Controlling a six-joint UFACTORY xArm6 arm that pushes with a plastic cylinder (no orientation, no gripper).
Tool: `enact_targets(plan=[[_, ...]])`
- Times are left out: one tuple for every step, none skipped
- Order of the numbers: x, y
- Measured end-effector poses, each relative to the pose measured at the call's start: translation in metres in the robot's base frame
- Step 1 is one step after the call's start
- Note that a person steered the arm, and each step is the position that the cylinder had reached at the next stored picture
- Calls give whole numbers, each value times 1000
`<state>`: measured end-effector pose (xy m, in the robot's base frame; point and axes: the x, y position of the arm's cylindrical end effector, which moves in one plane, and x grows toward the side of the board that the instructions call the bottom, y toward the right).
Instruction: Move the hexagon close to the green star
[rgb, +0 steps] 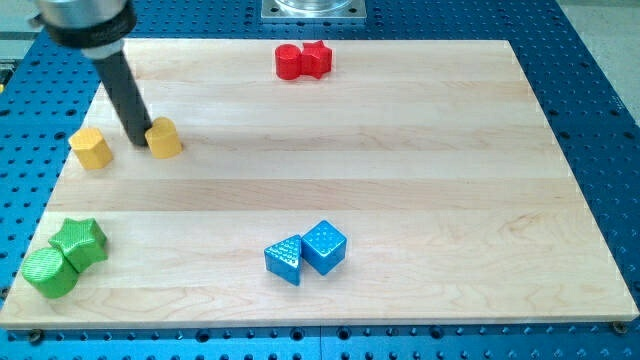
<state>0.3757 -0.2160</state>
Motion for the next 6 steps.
enact_targets(plan=[[18, -48], [87, -46], [70, -32], [34, -79], [87, -79], [105, -35]])
